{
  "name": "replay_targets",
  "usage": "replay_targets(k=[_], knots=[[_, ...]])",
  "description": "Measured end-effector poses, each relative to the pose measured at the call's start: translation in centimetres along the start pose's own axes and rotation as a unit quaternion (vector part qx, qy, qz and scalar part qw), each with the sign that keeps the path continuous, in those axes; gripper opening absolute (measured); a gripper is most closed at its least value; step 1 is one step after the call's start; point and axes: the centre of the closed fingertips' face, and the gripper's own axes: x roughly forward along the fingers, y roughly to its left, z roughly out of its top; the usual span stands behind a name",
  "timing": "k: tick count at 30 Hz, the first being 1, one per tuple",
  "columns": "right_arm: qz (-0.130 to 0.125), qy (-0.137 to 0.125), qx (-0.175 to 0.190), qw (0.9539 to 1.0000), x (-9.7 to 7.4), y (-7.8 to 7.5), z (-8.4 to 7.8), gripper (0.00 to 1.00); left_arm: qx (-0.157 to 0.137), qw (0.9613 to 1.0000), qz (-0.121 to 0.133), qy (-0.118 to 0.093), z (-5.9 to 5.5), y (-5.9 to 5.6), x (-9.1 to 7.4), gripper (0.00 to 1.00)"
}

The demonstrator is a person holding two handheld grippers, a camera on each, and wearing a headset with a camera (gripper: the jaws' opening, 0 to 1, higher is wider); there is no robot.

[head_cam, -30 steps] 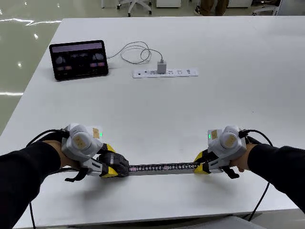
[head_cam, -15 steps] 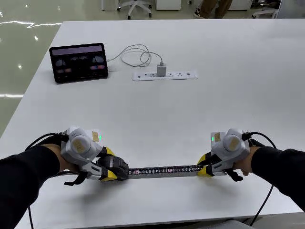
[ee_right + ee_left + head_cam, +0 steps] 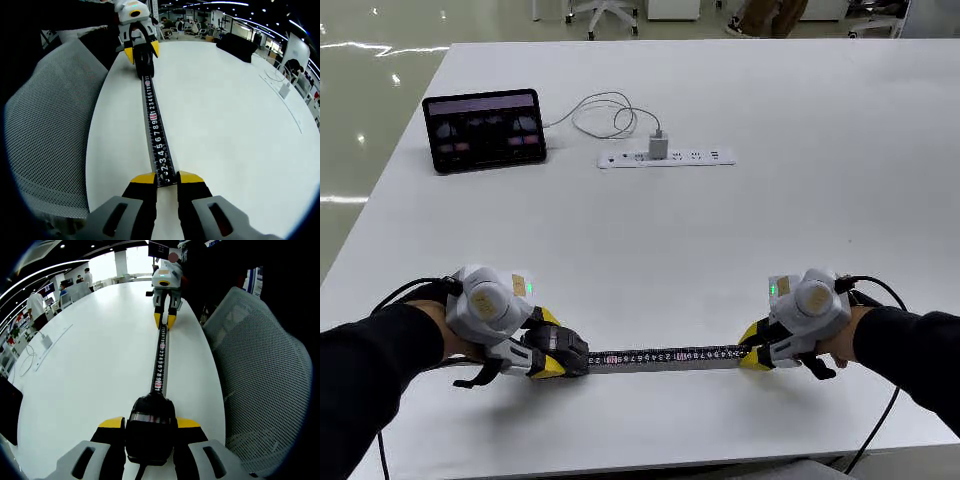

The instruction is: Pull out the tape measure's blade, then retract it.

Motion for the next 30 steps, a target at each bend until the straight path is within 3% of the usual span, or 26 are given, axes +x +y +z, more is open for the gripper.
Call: replay_targets(k=[30], knots=[[0.001,0.008,0.010,0.9999,-0.46,-0.36,-0.81,0.10,-0.002,1.0000,0.002,0.003,0.05,0.00,0.09,0.33]])
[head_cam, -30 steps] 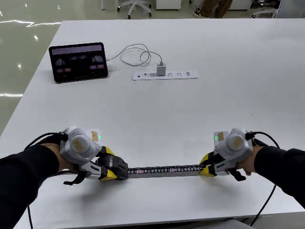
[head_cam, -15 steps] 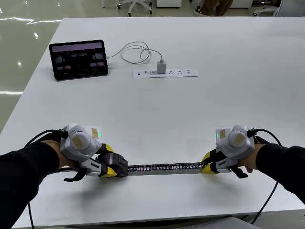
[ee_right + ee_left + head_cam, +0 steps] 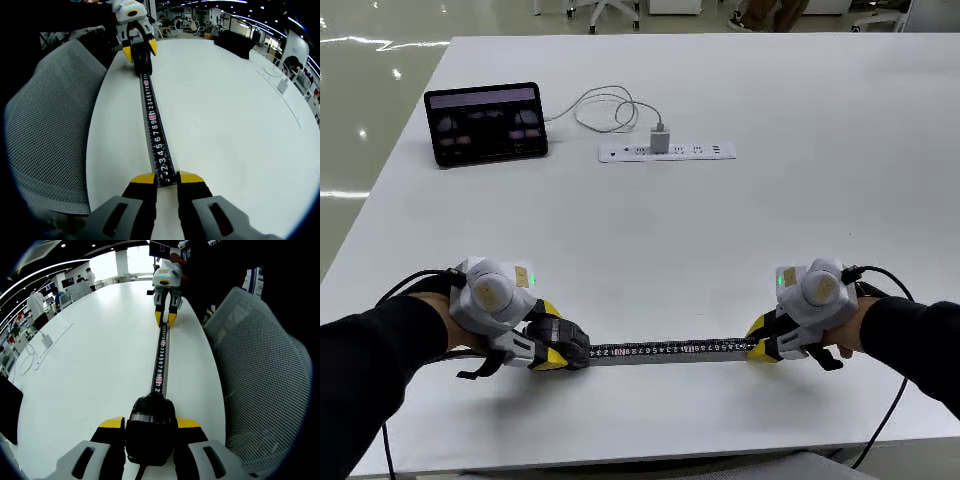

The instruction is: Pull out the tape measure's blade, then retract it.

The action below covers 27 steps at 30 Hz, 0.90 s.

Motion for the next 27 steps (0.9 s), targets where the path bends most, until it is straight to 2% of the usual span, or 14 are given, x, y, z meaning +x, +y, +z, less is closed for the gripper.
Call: replay_targets(k=[6,10,21,24,26,27], knots=[[0.002,0.003,0.009,1.0000,0.06,0.01,0.09,0.11,-0.003,1.0000,-0.001,-0.003,0.05,0.07,0.05,0.33],[0.004,0.026,-0.010,0.9996,0.25,0.13,0.25,0.11,-0.002,1.0000,0.004,-0.007,0.21,0.15,0.14,0.33],[0.006,0.042,-0.022,0.9988,0.22,0.15,0.18,0.12,0.008,1.0000,0.003,0.002,0.20,0.11,0.09,0.33],[0.006,0.048,-0.023,0.9986,0.23,0.18,0.23,0.12,0.001,1.0000,0.000,0.005,0.19,0.16,-0.08,0.34],[0.010,0.051,-0.025,0.9983,0.28,0.36,0.32,0.16,-0.025,0.9994,0.003,0.023,-0.47,0.23,-0.25,0.35],[0.011,0.051,-0.029,0.9982,0.37,0.48,0.47,0.18,-0.023,0.9994,0.008,0.023,-0.47,0.43,-0.27,0.36]])
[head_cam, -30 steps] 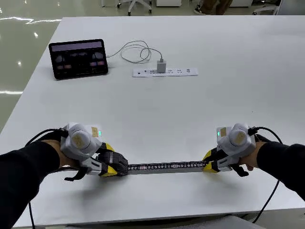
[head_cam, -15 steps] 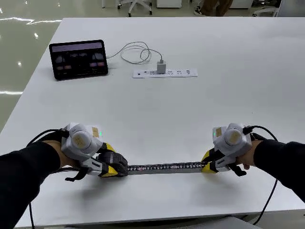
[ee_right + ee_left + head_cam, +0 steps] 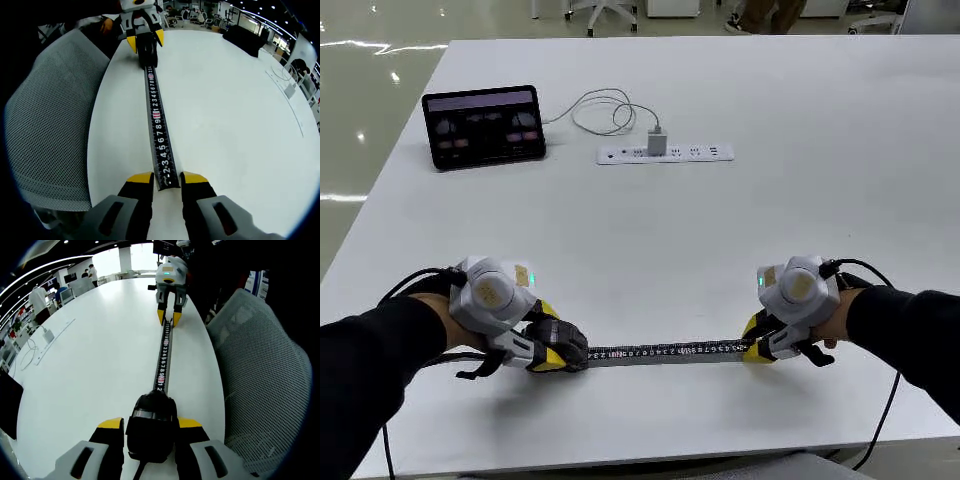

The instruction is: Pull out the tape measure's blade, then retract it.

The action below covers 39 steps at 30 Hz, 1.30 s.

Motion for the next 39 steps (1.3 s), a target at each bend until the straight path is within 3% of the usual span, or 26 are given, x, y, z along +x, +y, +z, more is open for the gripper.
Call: replay_targets(k=[9,17,20,22,23,25,27,28,29,31,32,35,39], knots=[[-0.004,-0.001,0.009,1.0000,0.0,0.0,0.3,0.31,-0.038,0.9985,0.038,-0.002,-0.4,1.4,-0.9,0.57],[-0.012,-0.005,0.029,0.9995,-0.5,-0.4,0.0,0.41,-0.077,0.9961,0.036,-0.020,-0.1,1.3,-1.0,0.84],[-0.027,-0.021,0.046,0.9984,-1.0,-0.7,0.4,0.45,-0.121,0.9913,0.040,-0.031,0.0,1.5,-1.0,0.88],[-0.040,-0.031,0.058,0.9970,-1.2,-0.9,0.6,0.49,-0.151,0.9861,0.058,-0.038,-0.2,2.1,-1.1,1.00],[-0.051,-0.034,0.062,0.9962,-1.3,-1.1,0.6,0.51,-0.165,0.9835,0.059,-0.046,-0.2,2.1,-1.3,0.99],[-0.064,-0.044,0.073,0.9943,-1.5,-1.1,1.0,0.58,-0.192,0.9759,0.073,-0.074,0.0,2.5,-1.7,1.00],[-0.075,-0.058,0.088,0.9916,-1.8,-1.1,1.4,0.61,-0.204,0.9713,0.089,-0.082,-0.2,2.6,-2.0,1.00],[-0.087,-0.071,0.103,0.9883,-2.1,-1.3,1.7,0.62,-0.220,0.9663,0.095,-0.094,-0.2,2.8,-2.3,1.00],[-0.092,-0.077,0.110,0.9866,-2.2,-1.3,1.7,0.63,-0.218,0.9663,0.096,-0.097,-0.2,2.8,-2.5,1.00],[-0.101,-0.089,0.131,0.9822,-2.5,-1.1,1.6,0.64,-0.210,0.9642,0.124,-0.103,-0.3,3.0,-3.0,1.00],[-0.104,-0.094,0.138,0.9804,-2.7,-1.1,1.6,0.64,-0.211,0.9639,0.123,-0.107,-0.3,2.9,-3.1,1.00],[-0.118,-0.111,0.160,0.9738,-3.3,-0.6,1.2,0.66,-0.236,0.9556,0.128,-0.122,-0.5,2.5,-3.7,1.00],[-0.133,-0.122,0.180,0.9669,-3.8,-0.3,0.5,0.68,-0.247,0.9496,0.141,-0.131,-0.9,2.2,-4.5,1.00]])
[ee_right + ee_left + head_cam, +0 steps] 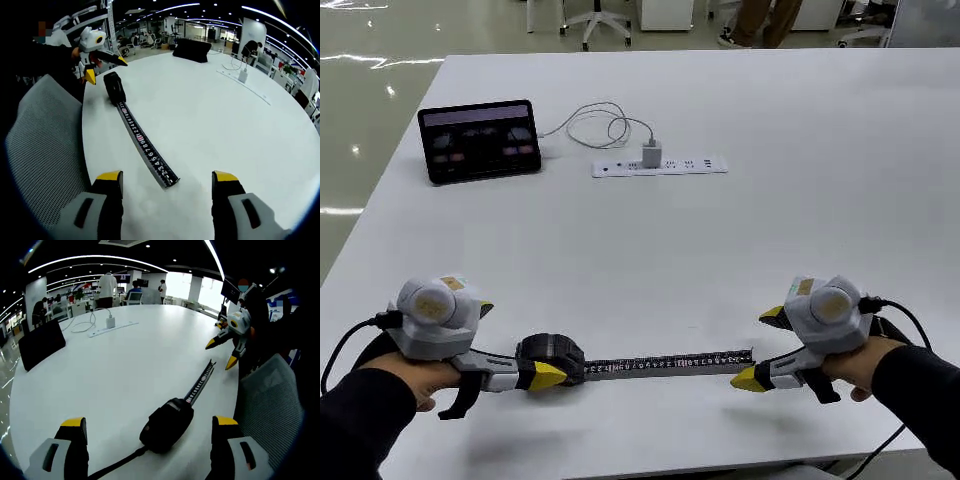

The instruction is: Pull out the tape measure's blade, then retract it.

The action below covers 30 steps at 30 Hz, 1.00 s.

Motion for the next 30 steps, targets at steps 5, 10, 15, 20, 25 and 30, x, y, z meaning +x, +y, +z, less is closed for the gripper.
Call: replay_targets(k=[5,10,15,20,25,30], knots=[[-0.028,-0.030,0.033,0.9986,-1.6,-0.2,-0.1,0.71,-0.023,0.9995,0.009,-0.017,-0.6,-0.2,-1.7,1.00],[-0.063,-0.071,0.066,0.9932,-3.5,-0.5,0.1,0.75,-0.037,0.9984,0.039,-0.020,-1.7,0.8,-3.1,1.00],[-0.081,-0.084,0.083,0.9897,-5.7,-0.3,-0.6,0.77,-0.053,0.9965,0.051,-0.040,-1.7,0.9,-4.2,1.00],[-0.085,-0.091,0.098,0.9874,-7.1,0.3,-1.7,0.79,-0.054,0.9945,0.046,-0.077,-0.8,-0.1,-5.2,1.00],[-0.082,-0.104,0.085,0.9875,-8.0,1.5,-2.1,0.84,-0.032,0.9948,0.043,-0.087,-0.7,-1.2,-5.9,1.00],[-0.087,-0.098,0.089,0.9873,-8.7,2.0,-2.6,0.90,-0.045,0.9949,0.049,-0.076,-1.4,-0.8,-6.6,1.00]])
